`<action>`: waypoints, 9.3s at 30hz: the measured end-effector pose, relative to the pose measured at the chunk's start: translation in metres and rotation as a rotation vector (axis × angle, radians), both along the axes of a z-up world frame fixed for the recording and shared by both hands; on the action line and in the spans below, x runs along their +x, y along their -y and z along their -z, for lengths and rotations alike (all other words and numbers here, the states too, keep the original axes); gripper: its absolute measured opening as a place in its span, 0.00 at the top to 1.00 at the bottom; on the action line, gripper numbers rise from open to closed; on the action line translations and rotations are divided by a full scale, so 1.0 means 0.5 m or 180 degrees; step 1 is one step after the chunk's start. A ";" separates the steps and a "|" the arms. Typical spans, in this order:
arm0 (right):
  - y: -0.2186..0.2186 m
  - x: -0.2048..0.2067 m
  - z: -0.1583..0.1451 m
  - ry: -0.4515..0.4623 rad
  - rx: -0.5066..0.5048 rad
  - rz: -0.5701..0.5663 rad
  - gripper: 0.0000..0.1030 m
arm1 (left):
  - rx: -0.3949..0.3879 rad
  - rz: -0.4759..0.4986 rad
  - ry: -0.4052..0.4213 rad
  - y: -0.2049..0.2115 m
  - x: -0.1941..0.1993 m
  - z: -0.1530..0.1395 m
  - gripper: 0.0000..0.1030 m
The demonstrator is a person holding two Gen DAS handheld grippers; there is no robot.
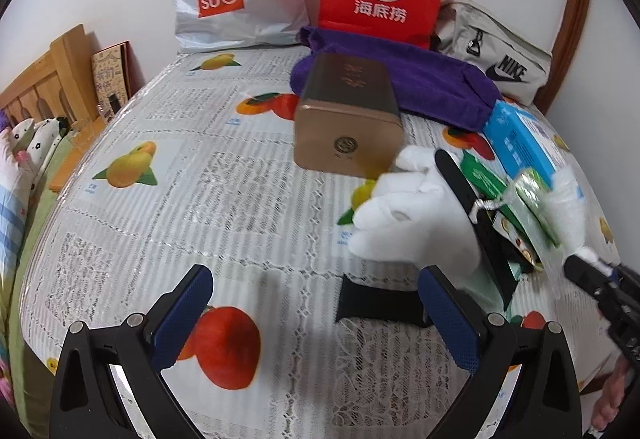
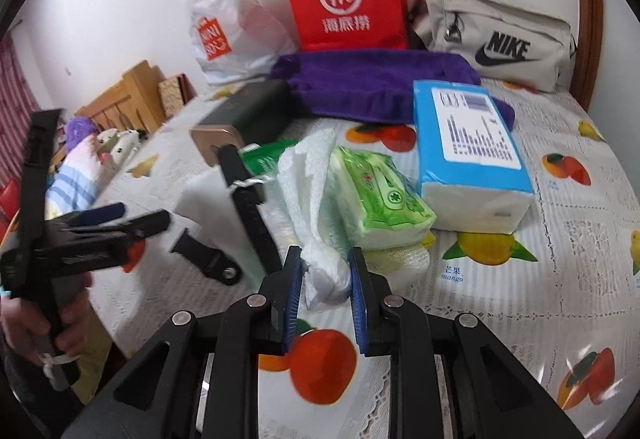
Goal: Organize soft objects
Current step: 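Close the right tool on the crumpled white tissue in the pile, then lift the white tissue with the right tool while the left tool reaches the black watch strap, then close the left tool on the black watch strap and lift it, then carry the tissue in the right tool while the left tool carries the strap to the purple towel, then open both tools to drop tissue and strap onto the purple towel, then grasp the green wet-wipes pack with the right tool while the left tool returns to the pile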
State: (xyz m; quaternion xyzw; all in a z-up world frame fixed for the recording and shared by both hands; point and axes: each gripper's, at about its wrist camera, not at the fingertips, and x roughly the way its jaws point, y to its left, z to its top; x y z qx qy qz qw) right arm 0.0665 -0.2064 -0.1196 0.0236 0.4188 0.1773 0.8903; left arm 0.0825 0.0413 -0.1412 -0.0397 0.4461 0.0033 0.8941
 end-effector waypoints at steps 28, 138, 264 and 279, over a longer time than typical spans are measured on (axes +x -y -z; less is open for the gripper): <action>0.141 -0.029 0.048 -0.0146 -0.0008 0.0371 0.78 | 0.0227 0.0005 -0.0341 0.092 0.053 0.064 0.00; 0.154 0.208 -0.078 0.0124 -0.0143 0.0200 0.77 | -0.0308 -0.0259 -0.0269 -0.010 0.017 -0.032 0.81; 0.049 0.130 -0.001 -0.0402 0.0017 -0.0109 0.23 | -0.0406 0.0104 -0.0109 -0.055 0.118 -0.065 0.37; 0.034 0.117 0.025 -0.0253 0.0254 -0.0140 0.48 | -0.0544 0.0271 -0.0319 -0.051 0.053 0.009 0.37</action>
